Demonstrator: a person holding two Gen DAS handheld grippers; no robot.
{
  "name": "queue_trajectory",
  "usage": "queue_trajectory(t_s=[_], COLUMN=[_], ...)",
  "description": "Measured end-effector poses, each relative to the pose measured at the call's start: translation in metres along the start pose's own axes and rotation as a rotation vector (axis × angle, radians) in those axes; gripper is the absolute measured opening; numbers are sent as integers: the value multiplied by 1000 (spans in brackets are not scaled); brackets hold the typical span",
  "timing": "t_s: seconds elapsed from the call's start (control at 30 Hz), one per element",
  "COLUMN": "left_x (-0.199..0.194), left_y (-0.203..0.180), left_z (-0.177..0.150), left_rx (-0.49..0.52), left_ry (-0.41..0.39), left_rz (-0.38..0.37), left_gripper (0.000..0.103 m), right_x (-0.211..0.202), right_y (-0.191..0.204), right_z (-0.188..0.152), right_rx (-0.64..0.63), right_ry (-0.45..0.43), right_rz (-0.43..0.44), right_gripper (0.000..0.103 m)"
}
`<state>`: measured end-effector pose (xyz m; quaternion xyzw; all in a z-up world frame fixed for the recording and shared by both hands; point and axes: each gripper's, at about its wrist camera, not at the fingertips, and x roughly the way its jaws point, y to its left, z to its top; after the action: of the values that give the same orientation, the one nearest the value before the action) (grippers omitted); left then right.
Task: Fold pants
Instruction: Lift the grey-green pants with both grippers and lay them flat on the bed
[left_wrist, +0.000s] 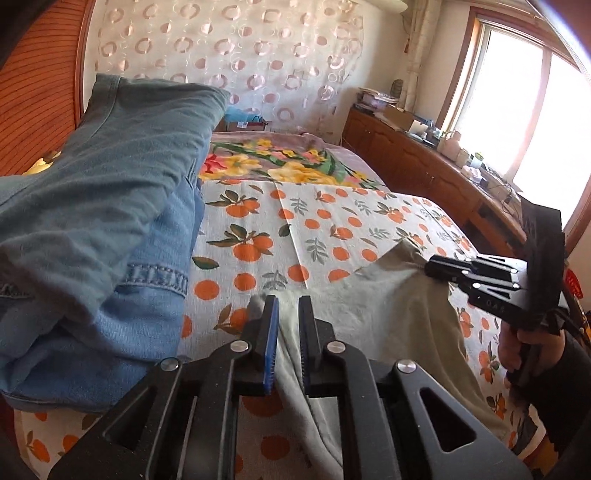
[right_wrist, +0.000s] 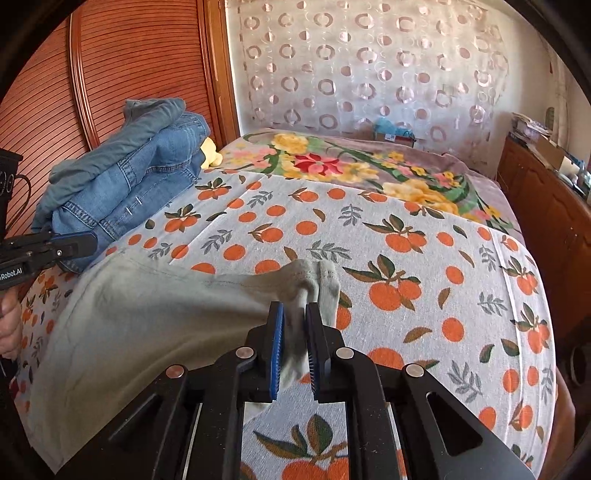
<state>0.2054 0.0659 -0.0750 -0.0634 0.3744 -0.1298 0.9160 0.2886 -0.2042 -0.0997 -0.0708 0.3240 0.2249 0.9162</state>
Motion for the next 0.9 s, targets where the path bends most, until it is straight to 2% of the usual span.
queue_trajectory(t_s=[0.2,0.4,0.67,0.9], left_x=[-17,-37,-54,-57], left_y=[-9,-22,-38,-50], left_z=[-20,-49,-91,-115], left_rx=[14,41,80,109], left_ry=[2,18,61,105], left_rz=[-37,-43,-42,-27], left_gripper=[46,46,46,46], right_x=[-35,-76,-124,-153], right_y=[11,30,50,68], right_z=[-13,-53,-112,-132], right_rx=[16,27,67,86], right_ry=[-15,-9,24,20], right_rz=[12,24,24,44], right_gripper=[17,23,25,26])
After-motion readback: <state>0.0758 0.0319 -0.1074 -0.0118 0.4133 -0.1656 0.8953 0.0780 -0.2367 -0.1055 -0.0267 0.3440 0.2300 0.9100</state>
